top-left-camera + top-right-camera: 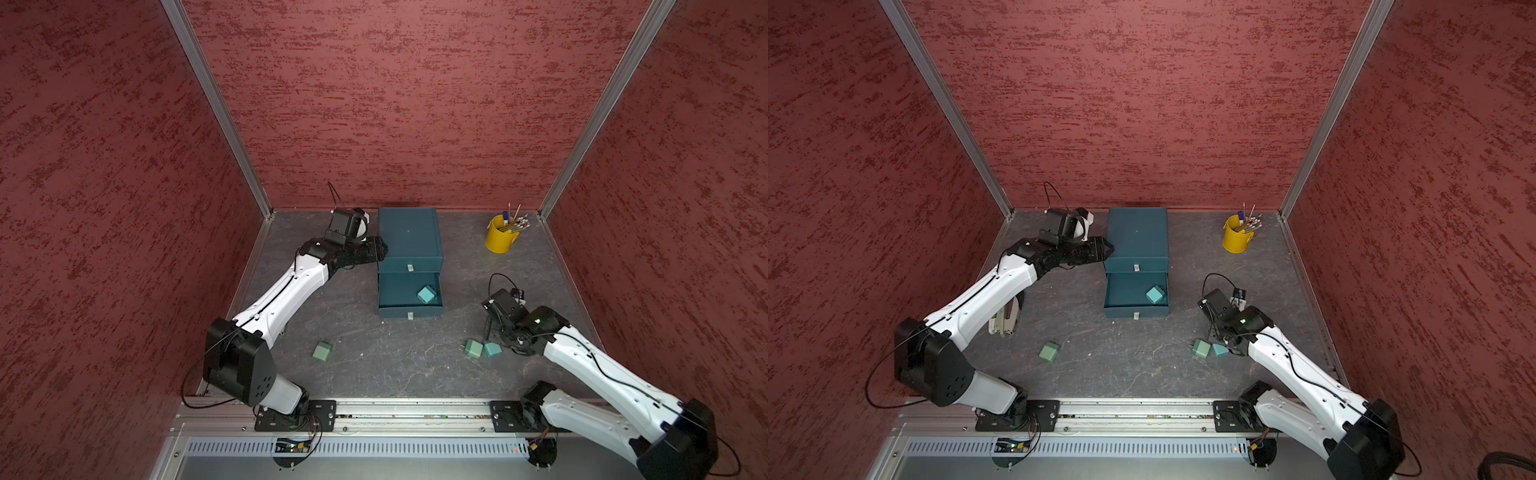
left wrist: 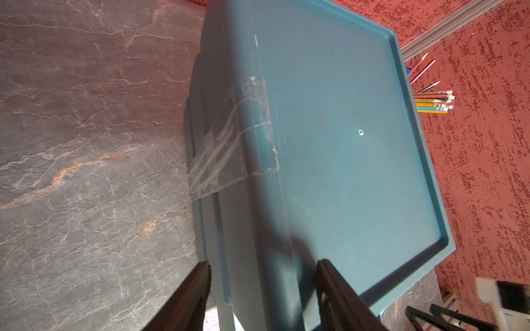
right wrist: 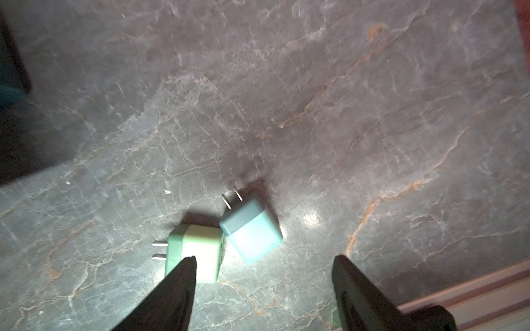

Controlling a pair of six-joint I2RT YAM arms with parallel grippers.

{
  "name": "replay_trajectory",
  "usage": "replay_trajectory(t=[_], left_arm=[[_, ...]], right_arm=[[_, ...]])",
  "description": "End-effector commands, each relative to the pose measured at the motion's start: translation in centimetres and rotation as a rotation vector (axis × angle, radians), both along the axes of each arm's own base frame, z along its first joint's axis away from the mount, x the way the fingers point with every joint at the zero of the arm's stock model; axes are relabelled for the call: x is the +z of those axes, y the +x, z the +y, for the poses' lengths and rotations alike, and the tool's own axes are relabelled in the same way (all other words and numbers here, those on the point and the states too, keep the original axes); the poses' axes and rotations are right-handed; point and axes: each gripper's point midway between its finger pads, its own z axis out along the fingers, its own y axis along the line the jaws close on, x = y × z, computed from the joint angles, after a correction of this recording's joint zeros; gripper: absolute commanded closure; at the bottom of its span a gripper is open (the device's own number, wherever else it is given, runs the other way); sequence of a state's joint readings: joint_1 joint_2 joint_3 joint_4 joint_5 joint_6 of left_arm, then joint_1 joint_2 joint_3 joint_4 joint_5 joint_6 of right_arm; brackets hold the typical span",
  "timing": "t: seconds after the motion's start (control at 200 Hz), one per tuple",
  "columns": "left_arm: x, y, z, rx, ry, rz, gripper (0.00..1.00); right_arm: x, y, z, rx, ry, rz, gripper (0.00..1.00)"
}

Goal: Place the plugs into the drawer by color
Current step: Pick up the plug from the center of the board.

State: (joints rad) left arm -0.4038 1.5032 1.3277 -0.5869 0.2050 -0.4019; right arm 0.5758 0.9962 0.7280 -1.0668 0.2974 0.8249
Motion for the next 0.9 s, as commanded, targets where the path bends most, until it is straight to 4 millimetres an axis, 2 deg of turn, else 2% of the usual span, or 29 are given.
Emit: replay_trajectory(t=[0.0, 0.165, 0.421, 0.892], left_arm=[[-0.9, -1.2, 0.8, -0.01, 0.038, 0.032, 0.39], [-0.9, -1.3, 0.8, -0.012, 0.036, 0.034, 0.39], [-0.8, -1.1, 0.8, -0.012, 0.038, 0.034, 0.39], [-0.8, -1.2, 0.7, -0.015, 0.037, 0.037, 0.39]], right_arm=[[-1.4, -0.1, 1.0, -0.02, 0.071, 0.033, 0.22], [-3.2, -0.5, 0.9, -0.076, 0.109, 0.055, 0.21], [-5.4, -0.3, 1.9, -0.109, 0.192, 0.084, 0.22], [-6.6, 0.1, -0.2, -0.196, 0.207, 0.101, 0.3]])
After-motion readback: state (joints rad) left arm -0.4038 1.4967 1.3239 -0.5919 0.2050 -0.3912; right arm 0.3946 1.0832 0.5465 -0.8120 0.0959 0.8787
